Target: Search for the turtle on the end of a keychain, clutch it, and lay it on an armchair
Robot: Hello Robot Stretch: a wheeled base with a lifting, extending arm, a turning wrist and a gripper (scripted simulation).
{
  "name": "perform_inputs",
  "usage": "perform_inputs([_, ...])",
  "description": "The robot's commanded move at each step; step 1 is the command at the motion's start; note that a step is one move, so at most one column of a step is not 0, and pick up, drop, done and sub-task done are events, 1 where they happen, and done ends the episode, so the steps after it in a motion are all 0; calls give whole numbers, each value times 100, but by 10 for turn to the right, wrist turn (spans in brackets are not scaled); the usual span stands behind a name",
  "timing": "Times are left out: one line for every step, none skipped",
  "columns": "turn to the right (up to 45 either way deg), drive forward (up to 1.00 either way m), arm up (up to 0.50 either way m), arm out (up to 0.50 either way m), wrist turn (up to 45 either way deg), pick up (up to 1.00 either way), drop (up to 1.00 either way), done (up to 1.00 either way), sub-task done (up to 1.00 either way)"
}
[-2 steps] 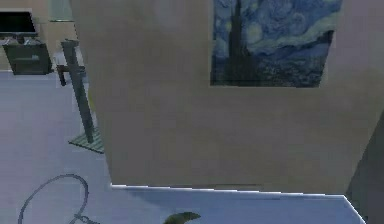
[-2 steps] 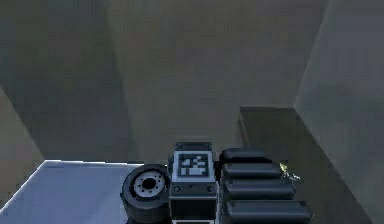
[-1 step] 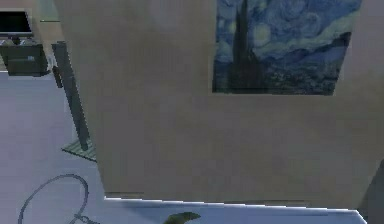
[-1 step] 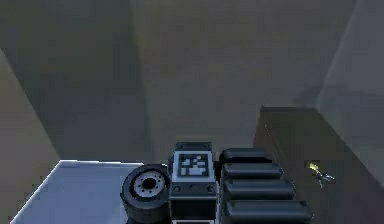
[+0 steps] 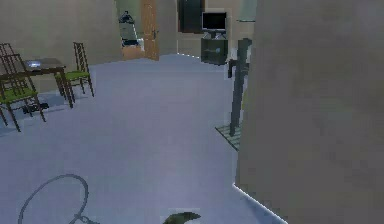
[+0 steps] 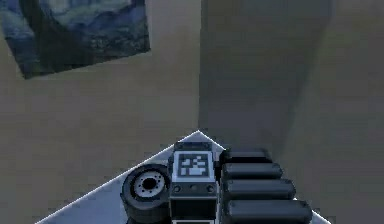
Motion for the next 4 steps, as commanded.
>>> perform_inputs([-90, 0, 0, 0, 0, 0, 0, 0, 0])
perform_inputs([0, 100, 0, 0, 0, 0, 0, 0, 0])
perform_inputs([-90, 0, 0, 0, 0, 0, 0, 0, 0])
perform_inputs([0, 20, 0, 0, 0, 0, 0, 0, 0])
